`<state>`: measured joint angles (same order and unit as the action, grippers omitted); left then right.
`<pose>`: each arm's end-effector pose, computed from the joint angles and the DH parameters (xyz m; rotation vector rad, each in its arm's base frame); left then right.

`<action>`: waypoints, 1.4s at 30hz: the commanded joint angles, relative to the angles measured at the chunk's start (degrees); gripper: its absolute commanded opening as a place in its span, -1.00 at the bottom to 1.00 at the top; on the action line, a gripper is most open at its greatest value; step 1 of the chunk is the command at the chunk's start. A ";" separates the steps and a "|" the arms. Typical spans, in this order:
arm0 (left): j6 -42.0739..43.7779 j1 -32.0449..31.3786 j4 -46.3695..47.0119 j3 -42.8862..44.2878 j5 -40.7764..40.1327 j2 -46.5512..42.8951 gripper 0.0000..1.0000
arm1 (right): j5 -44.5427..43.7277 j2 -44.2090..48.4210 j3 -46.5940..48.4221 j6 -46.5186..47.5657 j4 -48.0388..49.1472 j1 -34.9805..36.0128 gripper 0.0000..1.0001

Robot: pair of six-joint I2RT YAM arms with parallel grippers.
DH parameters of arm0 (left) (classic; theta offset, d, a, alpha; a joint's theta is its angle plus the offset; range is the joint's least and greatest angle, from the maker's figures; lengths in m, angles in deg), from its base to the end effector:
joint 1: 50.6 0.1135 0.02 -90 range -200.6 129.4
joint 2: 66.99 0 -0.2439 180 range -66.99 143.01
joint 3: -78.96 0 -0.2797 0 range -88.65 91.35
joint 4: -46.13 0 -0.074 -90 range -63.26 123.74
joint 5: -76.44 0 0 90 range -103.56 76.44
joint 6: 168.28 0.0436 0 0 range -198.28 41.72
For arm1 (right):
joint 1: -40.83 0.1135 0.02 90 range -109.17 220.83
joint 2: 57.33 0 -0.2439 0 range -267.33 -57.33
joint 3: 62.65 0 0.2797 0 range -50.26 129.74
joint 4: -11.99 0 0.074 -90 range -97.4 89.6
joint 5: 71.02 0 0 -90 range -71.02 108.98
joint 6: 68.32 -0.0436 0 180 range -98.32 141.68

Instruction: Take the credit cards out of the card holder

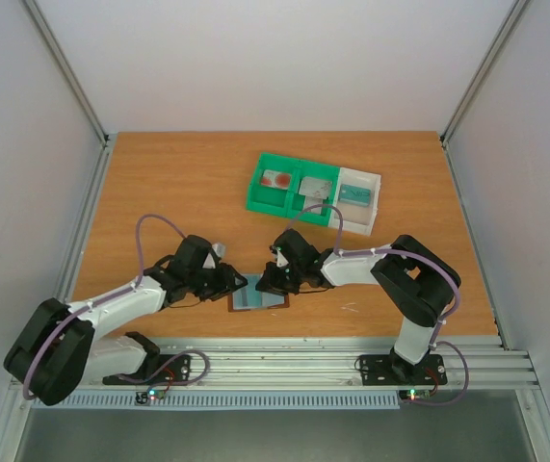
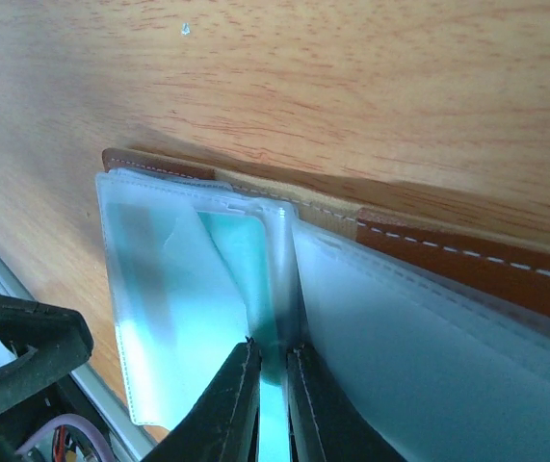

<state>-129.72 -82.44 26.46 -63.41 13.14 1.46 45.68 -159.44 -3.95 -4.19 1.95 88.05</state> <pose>0.1957 -0.1446 0.1099 -0.2332 2.7045 -1.1251 0.2176 0.2640 0.0690 -0.7102 2.6220 1.0489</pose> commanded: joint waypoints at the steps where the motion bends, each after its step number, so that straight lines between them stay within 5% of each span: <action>1: 2.13 0.09 -2.91 1.37 -2.57 -0.60 -0.23 | -1.80 -0.40 -1.42 -0.14 -3.84 0.68 -0.77; 8: 1.74 0.11 -0.73 0.97 -1.68 2.22 -0.36 | -1.77 -0.33 -1.50 -0.07 -3.93 0.68 -0.77; 30: 3.15 0.11 -2.97 1.69 -2.81 3.25 -0.31 | -1.78 -0.70 -1.22 -0.02 -3.84 0.67 -0.78; 42: 2.40 0.06 -0.05 1.25 -1.29 5.15 -0.58 | -1.80 -0.55 -1.30 0.05 -3.93 0.68 -0.78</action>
<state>-127.73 -82.44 23.75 -63.24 11.34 5.39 45.64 -159.42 -3.93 -4.19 1.93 88.05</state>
